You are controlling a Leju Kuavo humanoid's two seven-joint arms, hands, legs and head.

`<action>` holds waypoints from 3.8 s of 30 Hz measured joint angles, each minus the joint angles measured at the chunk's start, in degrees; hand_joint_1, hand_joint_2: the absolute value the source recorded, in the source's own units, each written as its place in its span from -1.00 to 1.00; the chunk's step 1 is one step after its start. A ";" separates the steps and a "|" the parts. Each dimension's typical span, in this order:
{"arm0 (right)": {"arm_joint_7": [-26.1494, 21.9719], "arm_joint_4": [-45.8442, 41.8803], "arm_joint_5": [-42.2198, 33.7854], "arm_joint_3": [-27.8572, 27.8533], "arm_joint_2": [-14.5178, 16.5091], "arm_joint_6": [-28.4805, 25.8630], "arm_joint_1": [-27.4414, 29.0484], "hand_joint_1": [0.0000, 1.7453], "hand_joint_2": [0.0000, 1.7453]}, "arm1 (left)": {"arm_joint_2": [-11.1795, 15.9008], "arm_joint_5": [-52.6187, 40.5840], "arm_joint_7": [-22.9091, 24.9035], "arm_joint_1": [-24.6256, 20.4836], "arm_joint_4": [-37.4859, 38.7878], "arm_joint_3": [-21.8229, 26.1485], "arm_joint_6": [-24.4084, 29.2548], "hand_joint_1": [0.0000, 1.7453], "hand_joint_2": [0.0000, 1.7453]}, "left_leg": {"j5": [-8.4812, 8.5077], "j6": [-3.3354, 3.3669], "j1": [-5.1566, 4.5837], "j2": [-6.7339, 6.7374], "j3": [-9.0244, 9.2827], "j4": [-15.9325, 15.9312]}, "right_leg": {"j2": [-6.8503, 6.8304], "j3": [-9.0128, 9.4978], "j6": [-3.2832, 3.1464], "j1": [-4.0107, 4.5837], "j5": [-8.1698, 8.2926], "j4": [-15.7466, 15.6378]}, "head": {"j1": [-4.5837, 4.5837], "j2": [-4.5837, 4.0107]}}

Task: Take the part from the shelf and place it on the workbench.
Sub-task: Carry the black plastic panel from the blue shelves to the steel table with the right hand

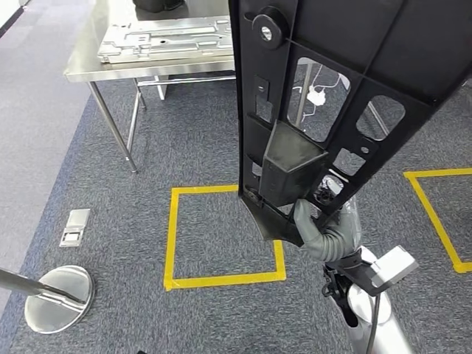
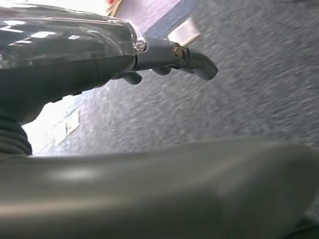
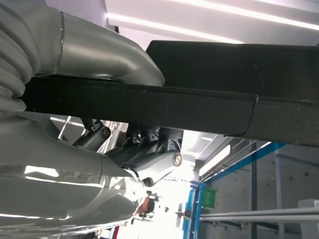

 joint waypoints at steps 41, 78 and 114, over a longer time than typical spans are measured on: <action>-1.68 0.38 0.61 -1.49 0.81 -1.72 4.17 1.00 1.00 | 2.83 2.35 -1.28 -0.53 0.04 2.62 2.50 -1.00 1.00 | 4.75 3.10 -0.17 -0.21 8.50 -7.68 | -0.28 -7.83 1.42 0.71 2.99 2.91 | 0.08 0.00; -0.34 -0.84 2.03 -3.45 1.04 -4.82 5.56 1.00 1.00 | 2.01 -0.15 -0.81 -0.72 0.04 1.02 0.59 -1.00 1.00 | 3.58 3.52 -0.69 0.32 7.66 -5.93 | -0.55 -14.58 1.54 0.86 1.39 13.07 | 0.37 -0.01; 0.58 1.51 2.37 -2.88 1.12 -4.26 1.99 1.00 1.00 | 0.64 0.84 -1.02 -0.77 0.06 1.18 0.65 -1.00 1.00 | 0.26 2.35 -0.91 0.20 10.53 -5.65 | -0.67 -11.57 -0.28 1.92 6.84 2.85 | 0.22 -0.01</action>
